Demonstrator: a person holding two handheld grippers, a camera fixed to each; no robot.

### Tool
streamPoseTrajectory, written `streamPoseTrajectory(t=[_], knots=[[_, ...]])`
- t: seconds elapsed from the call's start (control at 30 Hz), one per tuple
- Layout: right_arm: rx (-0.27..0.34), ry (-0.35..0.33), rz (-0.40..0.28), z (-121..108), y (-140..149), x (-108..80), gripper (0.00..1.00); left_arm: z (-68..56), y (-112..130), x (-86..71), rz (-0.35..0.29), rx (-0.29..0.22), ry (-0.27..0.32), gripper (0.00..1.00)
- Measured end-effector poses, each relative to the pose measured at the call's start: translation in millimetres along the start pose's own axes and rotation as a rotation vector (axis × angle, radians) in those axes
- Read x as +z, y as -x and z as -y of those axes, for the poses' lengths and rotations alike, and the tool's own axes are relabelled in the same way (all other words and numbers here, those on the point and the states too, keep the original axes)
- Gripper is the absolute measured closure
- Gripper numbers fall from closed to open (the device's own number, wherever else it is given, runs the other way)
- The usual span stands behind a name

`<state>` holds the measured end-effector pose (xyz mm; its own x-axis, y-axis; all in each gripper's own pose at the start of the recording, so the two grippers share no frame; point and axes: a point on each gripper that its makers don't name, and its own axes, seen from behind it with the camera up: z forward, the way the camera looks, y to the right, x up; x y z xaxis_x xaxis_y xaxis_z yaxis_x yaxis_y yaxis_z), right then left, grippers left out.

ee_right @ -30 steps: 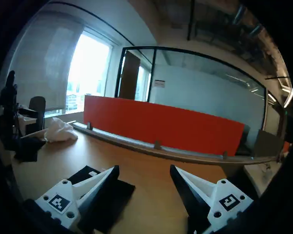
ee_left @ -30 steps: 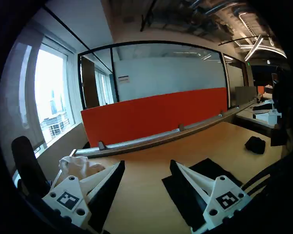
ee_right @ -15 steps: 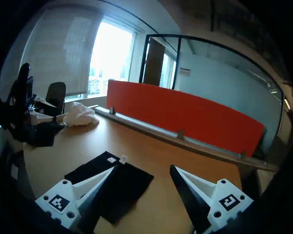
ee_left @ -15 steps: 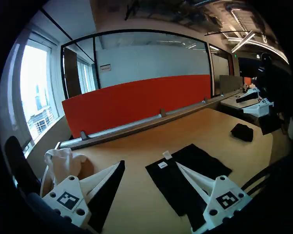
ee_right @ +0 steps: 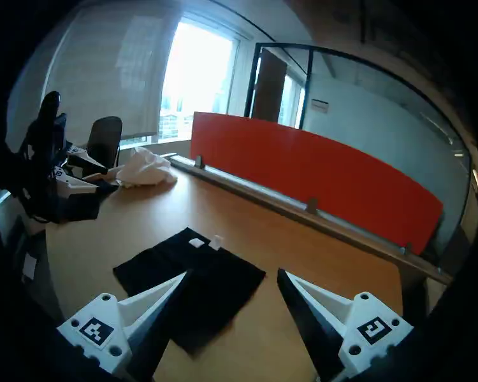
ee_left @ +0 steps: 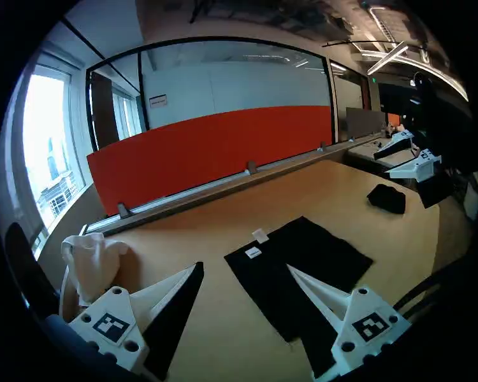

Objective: Fold towel

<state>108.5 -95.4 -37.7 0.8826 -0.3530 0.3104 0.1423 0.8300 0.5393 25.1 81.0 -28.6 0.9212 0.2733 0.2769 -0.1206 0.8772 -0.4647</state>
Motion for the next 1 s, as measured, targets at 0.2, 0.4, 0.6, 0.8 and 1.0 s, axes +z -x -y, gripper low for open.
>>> streamPoseTrajectory(t=[0.2,0.4,0.6,0.8,1.0], knots=[[-0.006,-0.021,0.024,7.6,16.1,8.8,0.0,-11.2,17.0,7.3,0.027,0.007,0.025,0.15],[-0.003,-0.038,0.042,13.6,33.7,17.7,0.0,-22.8,33.9,15.8,0.052,0.021,0.051,0.15],[-0.015,-0.059,0.069,21.7,53.0,26.1,0.0,-34.8,51.6,25.7,0.081,0.035,0.078,0.15],[-0.017,-0.084,0.098,30.6,74.3,35.5,0.0,-44.0,71.6,34.7,0.117,0.055,0.098,0.15],[-0.027,-0.106,0.132,39.6,97.6,44.5,0.0,-52.4,93.1,43.3,0.155,0.058,0.117,0.15]])
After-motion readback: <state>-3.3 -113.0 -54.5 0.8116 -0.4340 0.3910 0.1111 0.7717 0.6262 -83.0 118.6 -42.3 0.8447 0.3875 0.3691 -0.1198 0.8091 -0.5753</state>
